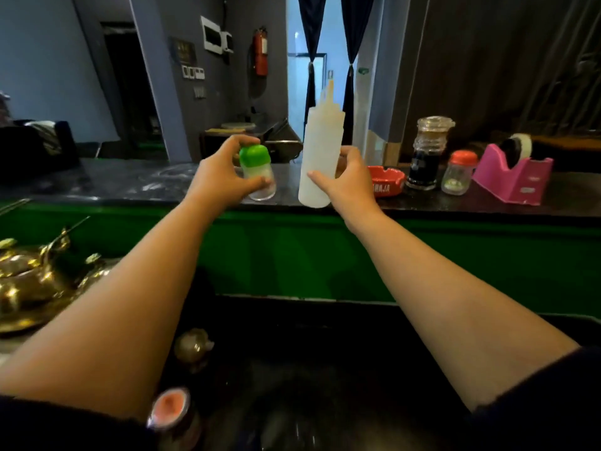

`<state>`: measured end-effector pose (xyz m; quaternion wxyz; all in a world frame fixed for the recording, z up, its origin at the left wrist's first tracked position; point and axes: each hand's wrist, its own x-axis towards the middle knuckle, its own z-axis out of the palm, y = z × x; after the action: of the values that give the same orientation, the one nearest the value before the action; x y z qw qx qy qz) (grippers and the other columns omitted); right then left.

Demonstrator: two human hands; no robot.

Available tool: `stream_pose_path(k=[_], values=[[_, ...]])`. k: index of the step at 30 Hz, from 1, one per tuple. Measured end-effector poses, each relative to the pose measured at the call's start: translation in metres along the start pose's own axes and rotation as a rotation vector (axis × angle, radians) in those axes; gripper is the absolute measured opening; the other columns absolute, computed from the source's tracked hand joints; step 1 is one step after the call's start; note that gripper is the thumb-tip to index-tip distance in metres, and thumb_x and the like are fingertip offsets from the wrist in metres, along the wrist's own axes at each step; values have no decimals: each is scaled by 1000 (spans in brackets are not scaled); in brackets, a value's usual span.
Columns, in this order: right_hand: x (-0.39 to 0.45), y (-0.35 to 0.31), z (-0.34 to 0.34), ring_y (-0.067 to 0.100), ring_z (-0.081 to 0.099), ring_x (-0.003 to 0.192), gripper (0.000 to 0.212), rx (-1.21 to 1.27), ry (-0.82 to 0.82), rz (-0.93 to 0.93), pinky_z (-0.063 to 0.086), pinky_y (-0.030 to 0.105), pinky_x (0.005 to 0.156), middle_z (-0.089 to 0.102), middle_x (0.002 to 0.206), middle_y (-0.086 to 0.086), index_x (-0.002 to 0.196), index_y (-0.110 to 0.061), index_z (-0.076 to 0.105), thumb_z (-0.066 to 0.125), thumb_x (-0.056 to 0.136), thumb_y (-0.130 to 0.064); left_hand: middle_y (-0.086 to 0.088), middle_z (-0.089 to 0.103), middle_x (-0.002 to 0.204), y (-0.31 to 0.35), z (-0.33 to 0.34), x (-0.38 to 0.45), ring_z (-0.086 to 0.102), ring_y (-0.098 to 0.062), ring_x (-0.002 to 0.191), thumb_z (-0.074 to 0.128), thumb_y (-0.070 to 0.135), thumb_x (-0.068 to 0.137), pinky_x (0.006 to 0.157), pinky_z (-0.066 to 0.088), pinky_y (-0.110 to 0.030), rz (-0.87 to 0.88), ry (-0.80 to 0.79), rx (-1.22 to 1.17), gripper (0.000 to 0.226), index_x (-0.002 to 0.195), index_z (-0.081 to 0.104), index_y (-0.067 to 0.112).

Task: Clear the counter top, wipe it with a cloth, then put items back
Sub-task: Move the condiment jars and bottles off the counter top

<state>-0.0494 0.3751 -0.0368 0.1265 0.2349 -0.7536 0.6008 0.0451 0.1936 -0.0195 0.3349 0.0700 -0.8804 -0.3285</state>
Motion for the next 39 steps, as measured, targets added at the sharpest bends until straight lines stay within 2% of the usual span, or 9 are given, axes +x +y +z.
stream_pose_path(k=[3,9,13,18,22,26,31,35,39], values=[[-41,1,-7,18,62,103,58,93,-79,18,53,35,87,63,116,4,126,-14,45,77,79,-22,9,60,108,9,-16,-65,61,-11,90,81,33,73,79,49,-27,-82,28,1,58,122,50,35],[-120,25,5,16,62,104,56,147,-279,82,53,40,91,63,113,-2,120,-19,48,81,75,-24,8,61,102,-8,-5,-190,63,-4,73,83,26,70,72,51,-28,-238,-3,102,60,121,50,32],[-170,58,33,15,61,104,54,151,-429,124,52,43,92,62,112,-4,116,-23,46,81,74,-21,5,59,110,-37,22,-260,63,-17,85,84,27,65,77,53,-36,-358,-13,157,61,115,50,36],[-216,114,74,20,61,101,56,82,-530,186,53,45,87,62,109,0,114,-24,46,82,72,-20,11,58,107,-69,60,-324,60,-15,97,83,29,63,83,53,-41,-497,12,208,59,113,53,40],[-240,151,102,20,61,102,59,29,-604,241,54,44,86,61,110,1,116,-25,45,83,71,-21,11,61,108,-88,84,-352,50,-18,106,78,39,68,88,45,-41,-490,26,428,54,115,52,38],[-251,172,122,22,59,107,61,-11,-644,280,53,41,85,60,118,3,121,-25,44,81,73,-20,11,62,109,-101,101,-364,47,-17,105,77,44,69,83,37,-36,-501,-10,565,55,117,51,36],[-256,185,140,23,55,117,61,-18,-688,297,50,33,87,57,128,4,127,-24,43,78,77,-16,9,60,112,-114,112,-369,47,-16,106,77,42,71,84,35,-35,-543,12,585,56,118,49,34],[-257,187,148,25,52,123,63,-11,-686,296,50,40,96,54,133,5,128,-26,42,78,78,-16,9,56,117,-117,116,-370,47,-15,109,75,42,73,89,37,-33,-538,-10,604,60,124,44,34],[-259,182,142,23,47,130,67,-13,-682,323,45,38,100,51,140,4,135,-27,40,76,80,-14,4,44,130,-113,112,-374,42,-16,119,73,42,76,96,39,-33,-504,-58,621,69,135,38,33]])
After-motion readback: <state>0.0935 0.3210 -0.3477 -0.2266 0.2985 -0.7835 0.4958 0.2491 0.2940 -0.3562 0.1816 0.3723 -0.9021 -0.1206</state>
